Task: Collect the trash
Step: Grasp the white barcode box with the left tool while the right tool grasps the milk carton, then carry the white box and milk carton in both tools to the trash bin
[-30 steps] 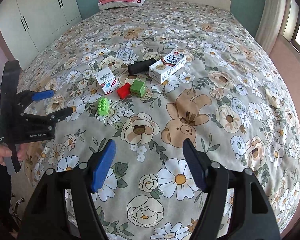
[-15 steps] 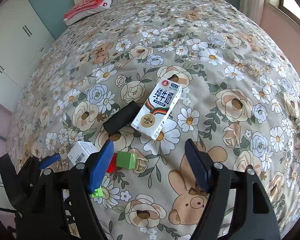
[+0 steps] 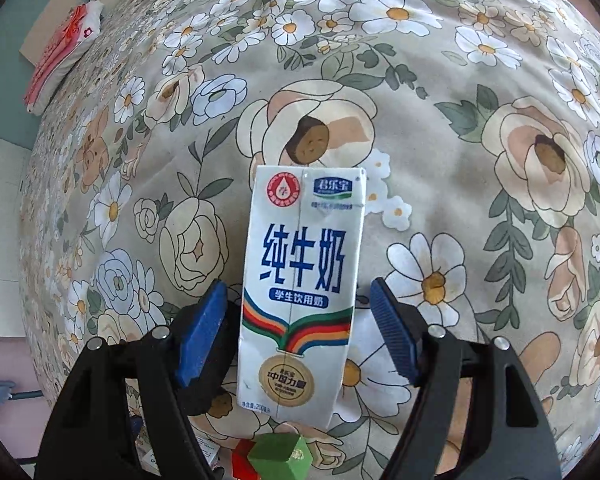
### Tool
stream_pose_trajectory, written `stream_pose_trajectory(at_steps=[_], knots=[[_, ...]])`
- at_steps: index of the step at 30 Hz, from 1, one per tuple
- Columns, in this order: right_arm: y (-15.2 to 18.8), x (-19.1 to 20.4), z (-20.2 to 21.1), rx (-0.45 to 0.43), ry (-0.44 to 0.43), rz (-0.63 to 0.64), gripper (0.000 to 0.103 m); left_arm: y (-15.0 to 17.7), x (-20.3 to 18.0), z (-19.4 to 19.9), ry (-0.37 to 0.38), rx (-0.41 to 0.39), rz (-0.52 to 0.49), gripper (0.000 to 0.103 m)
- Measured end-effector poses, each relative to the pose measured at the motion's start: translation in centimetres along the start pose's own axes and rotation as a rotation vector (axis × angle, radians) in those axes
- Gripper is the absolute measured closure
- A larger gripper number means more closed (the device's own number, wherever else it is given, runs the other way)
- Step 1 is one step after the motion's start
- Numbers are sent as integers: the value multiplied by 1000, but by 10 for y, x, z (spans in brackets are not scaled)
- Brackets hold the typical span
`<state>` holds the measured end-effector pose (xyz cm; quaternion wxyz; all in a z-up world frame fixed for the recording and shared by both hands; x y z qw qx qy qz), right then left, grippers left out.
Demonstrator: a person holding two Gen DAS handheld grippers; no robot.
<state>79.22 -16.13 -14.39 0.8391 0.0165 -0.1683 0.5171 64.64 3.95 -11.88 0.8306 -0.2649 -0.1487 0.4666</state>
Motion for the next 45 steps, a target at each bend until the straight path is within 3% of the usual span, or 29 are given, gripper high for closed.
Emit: stream_pose_trajectory(at_steps=[3, 5, 7, 13, 22, 34, 45], knots=[[1, -1, -6, -8, 4, 2, 31, 0, 3, -3, 24, -15, 26, 20], [2, 1, -7, -17, 27, 31, 39, 1, 2, -8, 34, 4, 39, 49], [3, 0, -7, -28, 59, 60, 49, 3, 2, -9, 25, 8, 53, 58], [4, -9, -1, -35, 1, 44, 53, 7, -1, 4, 40, -10, 132, 58], [8, -24, 41, -64, -34, 39, 53, -3, -6, 40, -20, -28, 162, 59], [29, -42, 172, -184, -48, 128, 53, -37, -33, 136, -120, -109, 220, 59], [84, -63, 323, -326, -76, 249, 53, -61, -95, 257, -230, -214, 227, 59]])
Point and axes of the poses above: each gripper's, at about its wrist camera, not at the fingertips, and z roughly against the way its jaws point, x to its left, y to its underside, the point moved 3 cm from there along -z, roughly the way its jaws point, and after that the axes turned 1 degree about -y, right-handed, at the moved point
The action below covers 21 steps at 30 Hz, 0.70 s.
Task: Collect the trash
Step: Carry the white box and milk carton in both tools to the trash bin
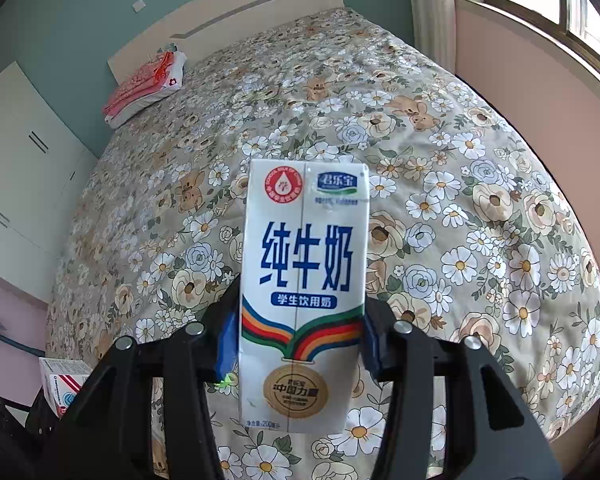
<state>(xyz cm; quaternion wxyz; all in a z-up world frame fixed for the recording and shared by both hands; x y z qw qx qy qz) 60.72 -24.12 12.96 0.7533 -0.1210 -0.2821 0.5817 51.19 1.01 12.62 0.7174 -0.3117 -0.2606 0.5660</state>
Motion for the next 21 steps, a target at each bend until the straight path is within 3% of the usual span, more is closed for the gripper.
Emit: stream_pose_trajectory(at_steps=[11, 21], knots=[[43, 16, 169, -158, -4, 165, 53, -14, -9, 137, -106, -93, 59, 59], [95, 19, 288, -271, -36, 251, 53, -1, -19, 239, -133, -188, 87, 59]])
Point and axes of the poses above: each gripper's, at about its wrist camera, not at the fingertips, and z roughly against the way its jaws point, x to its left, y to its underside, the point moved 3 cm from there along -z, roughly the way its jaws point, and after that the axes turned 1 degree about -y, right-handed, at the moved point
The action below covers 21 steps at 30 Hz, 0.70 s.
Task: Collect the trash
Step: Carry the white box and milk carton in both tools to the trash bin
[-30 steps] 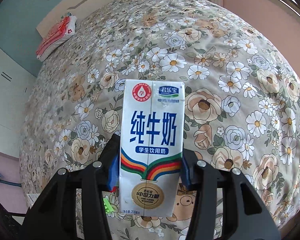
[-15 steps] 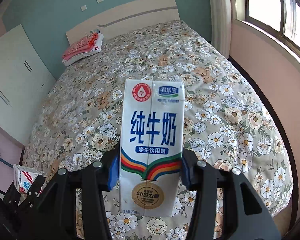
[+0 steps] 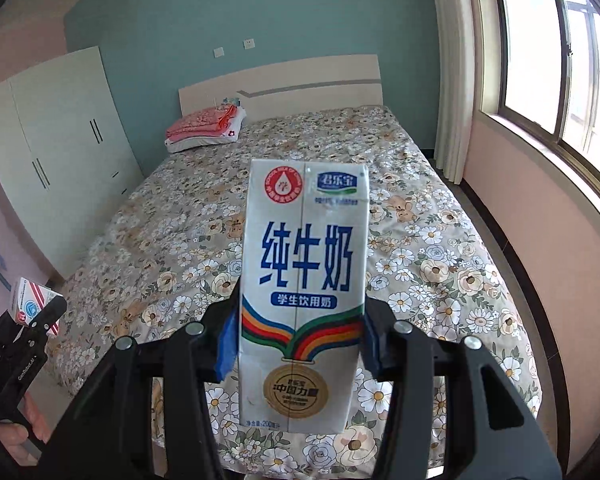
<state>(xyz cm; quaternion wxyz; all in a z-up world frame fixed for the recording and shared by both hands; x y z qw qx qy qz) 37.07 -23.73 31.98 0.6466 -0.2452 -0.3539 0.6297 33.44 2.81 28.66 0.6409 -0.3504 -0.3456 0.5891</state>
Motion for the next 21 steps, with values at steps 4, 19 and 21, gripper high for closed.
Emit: stream_pose_trajectory(at_steps=[4, 19, 21], knots=[[20, 5, 33, -21, -9, 38, 53, 13, -3, 25, 11, -16, -2, 59], [130, 29, 74, -7, -81, 232, 53, 114, -28, 49, 94, 56, -90, 59], [144, 31, 68, 10, -92, 250, 53, 130, -29, 49, 102, 75, -93, 59]])
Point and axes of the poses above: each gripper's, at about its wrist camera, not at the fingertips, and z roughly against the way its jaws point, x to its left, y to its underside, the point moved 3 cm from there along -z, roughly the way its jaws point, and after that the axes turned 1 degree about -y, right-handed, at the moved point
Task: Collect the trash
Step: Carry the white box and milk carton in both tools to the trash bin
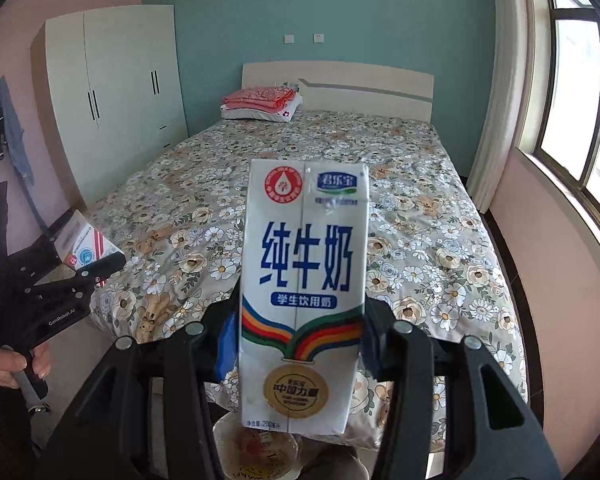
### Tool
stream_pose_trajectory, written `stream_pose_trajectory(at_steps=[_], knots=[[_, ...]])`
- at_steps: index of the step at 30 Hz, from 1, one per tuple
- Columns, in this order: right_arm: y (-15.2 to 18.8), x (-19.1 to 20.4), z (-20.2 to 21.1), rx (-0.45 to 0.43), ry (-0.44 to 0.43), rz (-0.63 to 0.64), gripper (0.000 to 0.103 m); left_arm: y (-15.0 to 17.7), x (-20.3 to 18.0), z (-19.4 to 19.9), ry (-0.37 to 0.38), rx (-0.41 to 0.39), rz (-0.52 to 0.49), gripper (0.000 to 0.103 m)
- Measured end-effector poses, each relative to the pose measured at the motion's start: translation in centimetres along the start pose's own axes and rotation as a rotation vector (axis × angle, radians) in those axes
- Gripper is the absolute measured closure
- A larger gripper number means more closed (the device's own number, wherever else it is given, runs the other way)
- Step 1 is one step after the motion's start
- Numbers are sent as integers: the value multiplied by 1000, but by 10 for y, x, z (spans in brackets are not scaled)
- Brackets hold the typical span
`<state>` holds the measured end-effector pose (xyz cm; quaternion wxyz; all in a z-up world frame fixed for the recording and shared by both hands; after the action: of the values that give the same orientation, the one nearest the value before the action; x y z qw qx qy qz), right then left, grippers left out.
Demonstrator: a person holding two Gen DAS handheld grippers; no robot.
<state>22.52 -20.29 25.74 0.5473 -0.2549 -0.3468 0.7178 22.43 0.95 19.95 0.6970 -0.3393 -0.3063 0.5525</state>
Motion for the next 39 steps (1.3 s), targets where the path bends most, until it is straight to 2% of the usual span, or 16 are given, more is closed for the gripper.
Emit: stream_pose_trajectory(at_steps=[12, 16, 24, 39], knots=[[80, 15, -50, 122, -55, 35, 53, 78, -4, -41, 39, 131, -12, 59], [103, 16, -67, 165, -65, 38, 53, 104, -14, -53, 49, 162, -50, 59], [151, 20, -106, 275, -101, 45, 53, 156, -29, -86, 112, 267, -92, 59], [236, 39, -173, 493, -145, 81, 53, 250, -49, -132, 229, 459, -97, 59]])
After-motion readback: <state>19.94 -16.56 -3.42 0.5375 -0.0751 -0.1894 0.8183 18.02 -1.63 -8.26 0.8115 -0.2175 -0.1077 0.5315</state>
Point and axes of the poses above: each gripper's, at about its wrist camera, not at the fingertips, and z roughly against the way its jaws point, x to its left, y to its underside, the point moved 3 cm from there along -z, roughly the way its jaws point, and after that the axes turned 1 degree about -y, right-handed, at the moved point
